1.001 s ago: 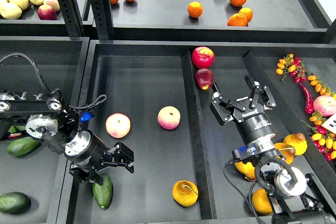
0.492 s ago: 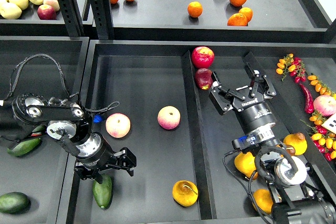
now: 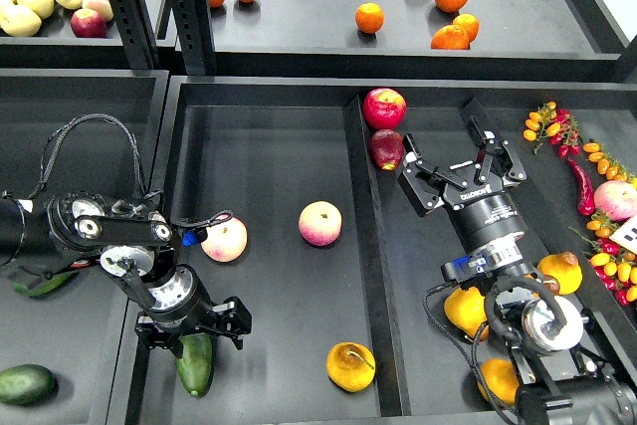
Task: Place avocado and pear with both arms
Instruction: 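Lower the left gripper and close it on the green avocado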
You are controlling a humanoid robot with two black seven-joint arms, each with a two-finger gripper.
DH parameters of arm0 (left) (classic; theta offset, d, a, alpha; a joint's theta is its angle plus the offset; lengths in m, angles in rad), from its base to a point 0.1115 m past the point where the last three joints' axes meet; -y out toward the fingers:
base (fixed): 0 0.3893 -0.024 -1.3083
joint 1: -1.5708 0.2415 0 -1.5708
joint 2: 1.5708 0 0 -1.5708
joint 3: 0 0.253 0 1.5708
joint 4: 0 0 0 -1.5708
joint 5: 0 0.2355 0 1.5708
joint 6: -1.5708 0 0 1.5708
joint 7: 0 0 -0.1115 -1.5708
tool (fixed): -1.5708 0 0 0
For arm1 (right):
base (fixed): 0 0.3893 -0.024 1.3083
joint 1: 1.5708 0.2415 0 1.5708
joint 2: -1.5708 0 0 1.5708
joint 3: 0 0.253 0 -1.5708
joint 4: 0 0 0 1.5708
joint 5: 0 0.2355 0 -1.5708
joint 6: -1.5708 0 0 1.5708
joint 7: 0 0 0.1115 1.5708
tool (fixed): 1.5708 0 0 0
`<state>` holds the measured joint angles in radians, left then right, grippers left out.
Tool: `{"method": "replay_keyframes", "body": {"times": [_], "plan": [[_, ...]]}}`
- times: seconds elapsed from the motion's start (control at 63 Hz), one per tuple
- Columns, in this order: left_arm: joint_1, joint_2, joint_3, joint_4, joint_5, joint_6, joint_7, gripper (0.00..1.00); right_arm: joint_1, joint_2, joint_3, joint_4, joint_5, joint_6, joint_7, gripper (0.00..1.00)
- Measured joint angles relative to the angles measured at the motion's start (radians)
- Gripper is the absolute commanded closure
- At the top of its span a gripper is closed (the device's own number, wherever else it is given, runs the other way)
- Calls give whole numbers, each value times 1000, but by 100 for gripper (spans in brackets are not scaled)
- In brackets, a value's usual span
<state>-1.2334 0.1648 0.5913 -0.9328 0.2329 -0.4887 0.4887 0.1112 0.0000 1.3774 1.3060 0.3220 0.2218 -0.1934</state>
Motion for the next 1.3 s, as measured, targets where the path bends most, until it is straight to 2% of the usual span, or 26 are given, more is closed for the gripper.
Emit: {"method": "replay_keyframes", "body": {"times": [0.826,1.303], "plan": [[60,-104,45,127,-1,0,0,2,-2,0,2,5,0,17,-2,0],[83,-124,66,158,0,0,0,9,-2,0,2,6,1,23,-2,0]]}}
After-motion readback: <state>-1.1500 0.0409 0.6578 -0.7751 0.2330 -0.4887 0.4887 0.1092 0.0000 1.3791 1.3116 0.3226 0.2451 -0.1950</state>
